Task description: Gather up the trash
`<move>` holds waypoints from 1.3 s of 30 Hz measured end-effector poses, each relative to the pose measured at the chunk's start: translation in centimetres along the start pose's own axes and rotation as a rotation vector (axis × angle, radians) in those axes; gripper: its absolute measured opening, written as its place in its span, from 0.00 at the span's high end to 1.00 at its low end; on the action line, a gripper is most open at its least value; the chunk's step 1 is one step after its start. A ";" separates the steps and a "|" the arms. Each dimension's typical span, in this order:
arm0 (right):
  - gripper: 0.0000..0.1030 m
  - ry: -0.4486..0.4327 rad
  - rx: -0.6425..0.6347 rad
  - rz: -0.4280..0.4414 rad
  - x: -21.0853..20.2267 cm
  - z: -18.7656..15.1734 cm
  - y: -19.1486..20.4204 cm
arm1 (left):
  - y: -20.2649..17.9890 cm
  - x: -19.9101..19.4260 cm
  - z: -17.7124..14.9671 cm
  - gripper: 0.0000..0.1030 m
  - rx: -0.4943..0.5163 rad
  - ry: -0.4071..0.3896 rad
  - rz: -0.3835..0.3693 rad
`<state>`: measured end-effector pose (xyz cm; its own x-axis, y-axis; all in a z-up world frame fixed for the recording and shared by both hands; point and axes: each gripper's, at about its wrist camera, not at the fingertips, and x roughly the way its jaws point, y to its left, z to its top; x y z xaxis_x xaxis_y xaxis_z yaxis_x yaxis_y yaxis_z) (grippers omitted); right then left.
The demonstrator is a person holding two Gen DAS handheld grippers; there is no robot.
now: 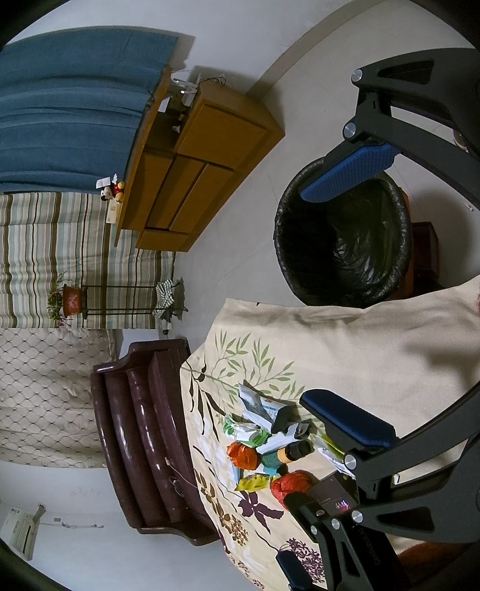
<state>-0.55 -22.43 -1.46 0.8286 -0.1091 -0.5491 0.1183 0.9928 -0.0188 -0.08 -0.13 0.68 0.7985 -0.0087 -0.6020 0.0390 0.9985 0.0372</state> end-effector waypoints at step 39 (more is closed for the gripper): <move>0.18 0.051 -0.029 0.047 1.3 -0.8 2.3 | 4.8 1.3 -2.3 0.06 -0.011 0.090 0.059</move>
<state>0.34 -20.29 -2.93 0.8036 -0.0603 -0.5921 0.0634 0.9979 -0.0156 -0.23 4.79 -1.72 0.7422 0.0545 -0.6680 -0.0133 0.9977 0.0666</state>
